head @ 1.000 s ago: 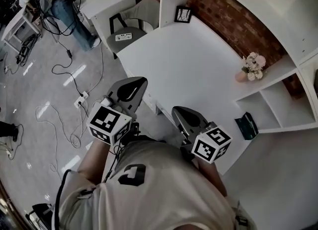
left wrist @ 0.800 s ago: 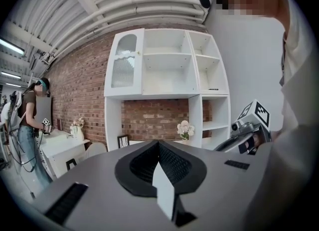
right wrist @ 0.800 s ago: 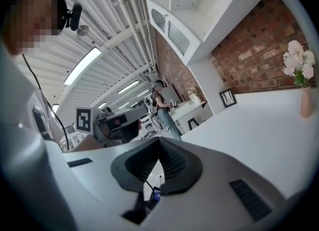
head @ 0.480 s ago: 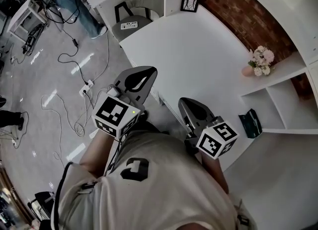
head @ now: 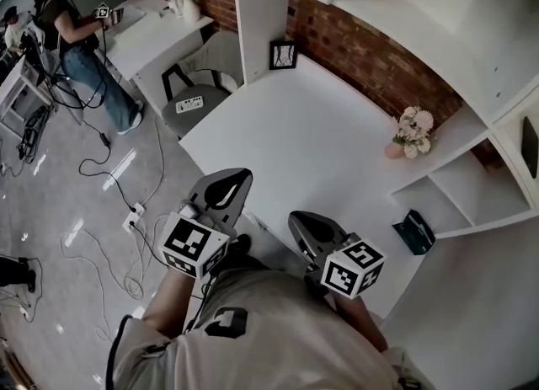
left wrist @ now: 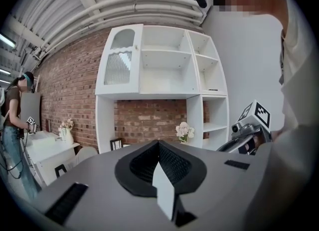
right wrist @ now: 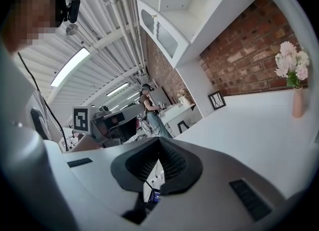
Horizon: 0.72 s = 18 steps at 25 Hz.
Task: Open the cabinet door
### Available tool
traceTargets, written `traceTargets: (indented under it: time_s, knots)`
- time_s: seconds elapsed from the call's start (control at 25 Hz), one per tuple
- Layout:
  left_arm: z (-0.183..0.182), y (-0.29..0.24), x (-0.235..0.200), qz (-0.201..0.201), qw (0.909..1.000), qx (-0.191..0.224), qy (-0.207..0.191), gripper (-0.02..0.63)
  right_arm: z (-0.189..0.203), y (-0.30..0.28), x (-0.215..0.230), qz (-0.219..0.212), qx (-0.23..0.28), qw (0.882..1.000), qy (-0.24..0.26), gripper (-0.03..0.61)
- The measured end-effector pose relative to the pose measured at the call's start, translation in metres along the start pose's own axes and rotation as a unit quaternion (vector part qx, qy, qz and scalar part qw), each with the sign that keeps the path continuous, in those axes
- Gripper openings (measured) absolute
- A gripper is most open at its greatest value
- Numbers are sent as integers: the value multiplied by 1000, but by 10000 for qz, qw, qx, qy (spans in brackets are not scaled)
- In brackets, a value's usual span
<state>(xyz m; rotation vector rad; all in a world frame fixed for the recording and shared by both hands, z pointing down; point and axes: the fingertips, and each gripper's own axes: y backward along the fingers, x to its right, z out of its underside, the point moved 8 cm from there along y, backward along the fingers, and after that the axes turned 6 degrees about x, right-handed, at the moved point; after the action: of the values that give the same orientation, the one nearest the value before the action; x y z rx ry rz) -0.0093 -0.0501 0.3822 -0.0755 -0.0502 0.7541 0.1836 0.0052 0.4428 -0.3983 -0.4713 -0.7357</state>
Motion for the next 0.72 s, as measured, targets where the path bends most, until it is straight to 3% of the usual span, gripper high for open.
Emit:
traceTargets:
  time_s: [0.32, 0.72]
  knots:
    - [13, -4, -61, 162, 9990, 52, 410, 17, -4, -65, -13, 49, -323, 9992, 244, 21]
    - [20, -24, -126, 769, 9939, 233, 755, 17, -14, -116, -16, 647, -385, 9968, 261, 21]
